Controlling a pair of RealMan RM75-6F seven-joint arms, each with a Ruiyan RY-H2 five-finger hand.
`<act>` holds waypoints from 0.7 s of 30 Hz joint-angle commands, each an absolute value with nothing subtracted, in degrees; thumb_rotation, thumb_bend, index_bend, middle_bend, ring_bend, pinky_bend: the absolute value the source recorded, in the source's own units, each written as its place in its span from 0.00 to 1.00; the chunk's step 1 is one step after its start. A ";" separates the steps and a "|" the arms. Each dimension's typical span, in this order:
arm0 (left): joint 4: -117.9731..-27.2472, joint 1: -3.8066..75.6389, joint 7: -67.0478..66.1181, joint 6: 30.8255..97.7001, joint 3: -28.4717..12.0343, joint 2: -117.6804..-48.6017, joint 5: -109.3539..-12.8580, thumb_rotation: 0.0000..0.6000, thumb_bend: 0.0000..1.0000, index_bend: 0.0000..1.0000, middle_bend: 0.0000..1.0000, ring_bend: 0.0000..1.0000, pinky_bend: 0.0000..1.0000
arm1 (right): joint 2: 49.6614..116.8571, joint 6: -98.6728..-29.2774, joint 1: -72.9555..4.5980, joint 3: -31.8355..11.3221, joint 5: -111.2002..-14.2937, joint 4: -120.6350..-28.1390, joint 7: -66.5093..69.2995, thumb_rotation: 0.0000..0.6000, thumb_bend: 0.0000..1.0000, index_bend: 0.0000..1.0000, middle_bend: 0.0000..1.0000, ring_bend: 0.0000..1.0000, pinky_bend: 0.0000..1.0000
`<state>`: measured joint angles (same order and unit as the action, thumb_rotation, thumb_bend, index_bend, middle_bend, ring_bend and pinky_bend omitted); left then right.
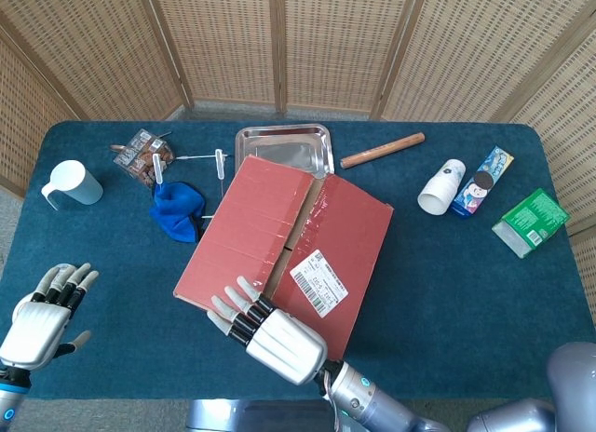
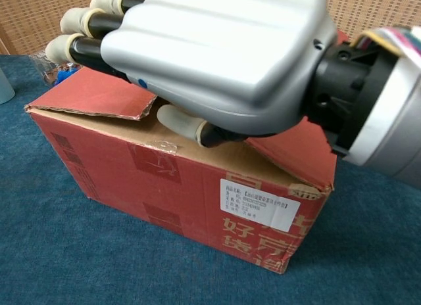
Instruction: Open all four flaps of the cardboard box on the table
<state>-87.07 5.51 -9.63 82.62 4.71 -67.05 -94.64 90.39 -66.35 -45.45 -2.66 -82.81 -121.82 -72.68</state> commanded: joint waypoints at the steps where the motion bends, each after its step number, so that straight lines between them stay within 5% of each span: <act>1: -87.21 5.47 -9.72 82.68 4.80 -67.05 -94.78 1.00 0.10 0.00 0.00 0.00 0.00 | 89.59 -67.04 -44.70 -2.13 -83.75 -122.82 -73.67 1.00 0.56 0.00 0.00 0.00 0.00; 21: -87.69 5.45 -10.34 82.28 5.61 -67.23 -95.75 1.00 0.10 0.00 0.00 0.00 0.00 | 81.37 -69.92 -39.41 0.25 -87.04 -130.75 -80.08 1.00 0.60 0.00 0.00 0.00 0.00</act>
